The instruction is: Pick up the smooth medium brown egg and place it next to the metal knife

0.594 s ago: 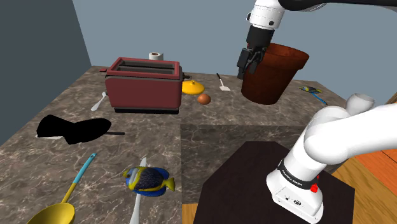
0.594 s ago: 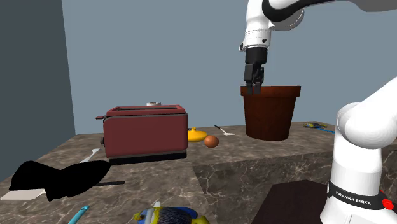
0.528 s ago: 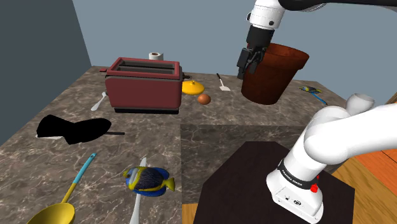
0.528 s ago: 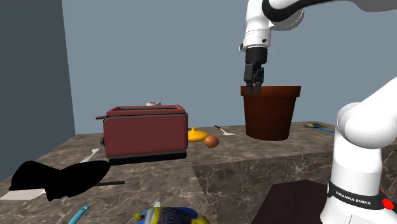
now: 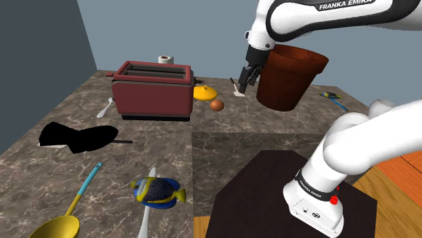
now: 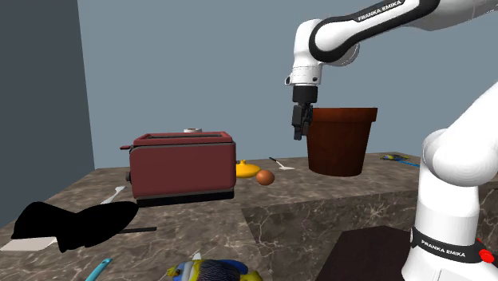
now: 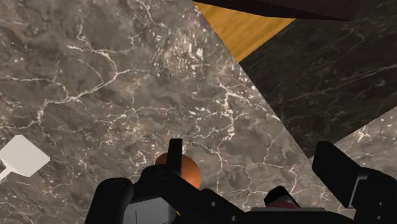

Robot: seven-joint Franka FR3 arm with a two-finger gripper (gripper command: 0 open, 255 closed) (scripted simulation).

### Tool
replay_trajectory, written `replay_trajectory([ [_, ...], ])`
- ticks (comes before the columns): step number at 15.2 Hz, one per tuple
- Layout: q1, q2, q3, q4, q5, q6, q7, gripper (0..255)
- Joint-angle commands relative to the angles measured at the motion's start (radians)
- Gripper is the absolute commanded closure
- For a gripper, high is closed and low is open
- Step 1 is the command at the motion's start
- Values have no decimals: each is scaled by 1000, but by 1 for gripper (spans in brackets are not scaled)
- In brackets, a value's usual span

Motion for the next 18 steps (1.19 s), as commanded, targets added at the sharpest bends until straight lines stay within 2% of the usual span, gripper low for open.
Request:
replay_trajectory([
  [1,2,65,-6,-8,-16,88,-30,0],
  [7,2,273,-28,9,-63,317,-119,0],
  [13,-1,504,-41,84,-106,514,-195,0],
  [18,-4,592,-45,102,-119,593,-208,0],
])
